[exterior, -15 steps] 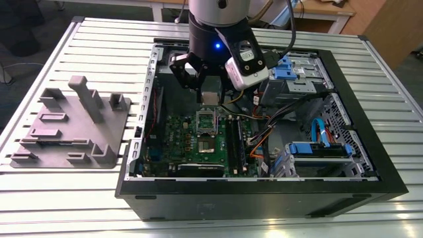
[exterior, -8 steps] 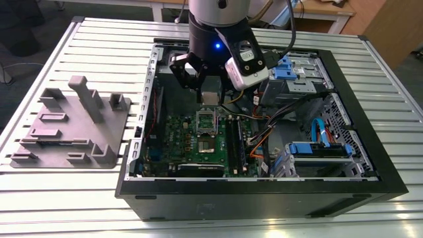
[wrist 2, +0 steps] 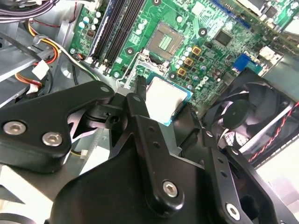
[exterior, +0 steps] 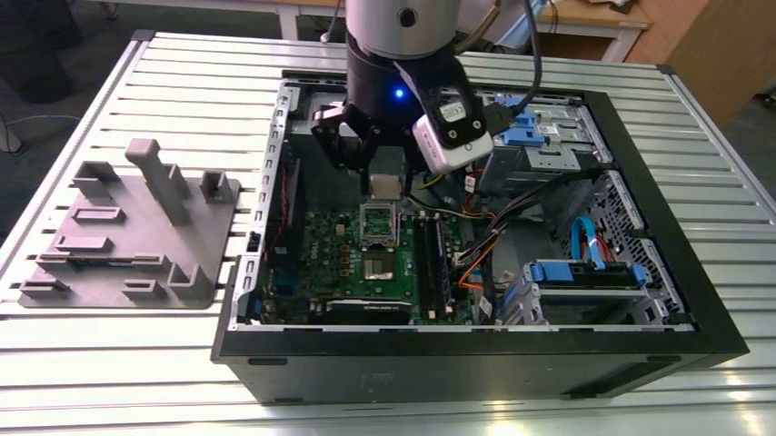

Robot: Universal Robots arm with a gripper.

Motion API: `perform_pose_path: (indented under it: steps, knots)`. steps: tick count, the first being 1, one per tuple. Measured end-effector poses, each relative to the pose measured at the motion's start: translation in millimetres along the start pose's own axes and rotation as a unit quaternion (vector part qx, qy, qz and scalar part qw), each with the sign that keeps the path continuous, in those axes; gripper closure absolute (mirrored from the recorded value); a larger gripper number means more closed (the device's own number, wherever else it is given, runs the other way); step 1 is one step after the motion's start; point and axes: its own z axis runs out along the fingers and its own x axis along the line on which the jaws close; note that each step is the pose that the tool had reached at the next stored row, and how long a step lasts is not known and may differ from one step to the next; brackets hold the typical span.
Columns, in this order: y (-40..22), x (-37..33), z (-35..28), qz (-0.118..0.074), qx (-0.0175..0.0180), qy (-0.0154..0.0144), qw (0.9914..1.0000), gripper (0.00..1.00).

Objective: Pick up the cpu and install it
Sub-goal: 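Place the cpu into insertion slot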

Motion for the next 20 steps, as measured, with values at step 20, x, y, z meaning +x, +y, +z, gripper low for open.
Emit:
perform_pose_path:
  steps: [20]
  knots:
    - [-7.0,0.5,23.9,0.000,0.0000,0.0000,1.00000,0.53]
